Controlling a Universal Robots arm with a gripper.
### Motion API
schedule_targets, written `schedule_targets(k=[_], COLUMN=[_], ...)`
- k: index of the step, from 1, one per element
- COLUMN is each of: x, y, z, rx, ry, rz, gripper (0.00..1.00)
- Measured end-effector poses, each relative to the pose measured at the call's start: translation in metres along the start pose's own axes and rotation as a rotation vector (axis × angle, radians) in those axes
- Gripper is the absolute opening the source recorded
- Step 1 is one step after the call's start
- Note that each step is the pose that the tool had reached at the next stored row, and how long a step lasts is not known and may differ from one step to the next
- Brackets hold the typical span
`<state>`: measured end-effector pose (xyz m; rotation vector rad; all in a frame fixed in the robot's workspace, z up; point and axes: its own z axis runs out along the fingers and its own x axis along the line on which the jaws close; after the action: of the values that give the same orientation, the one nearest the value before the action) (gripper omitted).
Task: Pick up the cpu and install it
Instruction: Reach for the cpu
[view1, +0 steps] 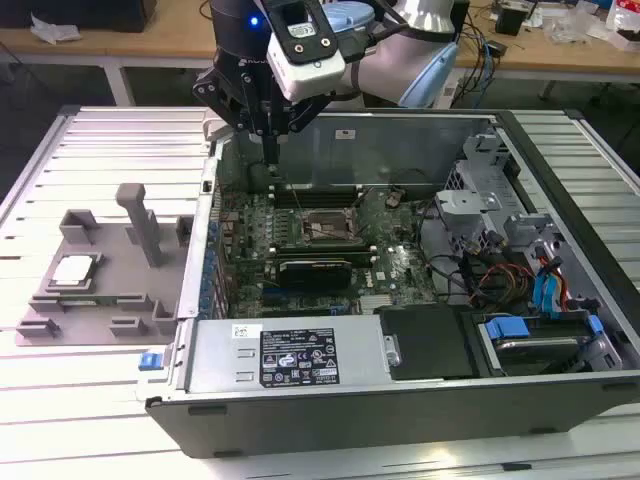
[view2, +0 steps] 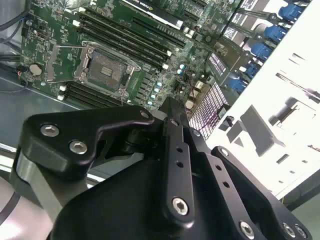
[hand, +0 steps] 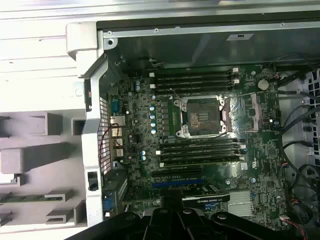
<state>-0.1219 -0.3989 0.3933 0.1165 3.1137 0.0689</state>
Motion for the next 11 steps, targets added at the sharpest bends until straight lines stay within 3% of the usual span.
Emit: schedule_targets(k=[11], x=[0.0006], y=[0.0000], z=[0.0000], rx=[0.0000], ry=[0.0000], rz=[0.000], gripper=[0.11])
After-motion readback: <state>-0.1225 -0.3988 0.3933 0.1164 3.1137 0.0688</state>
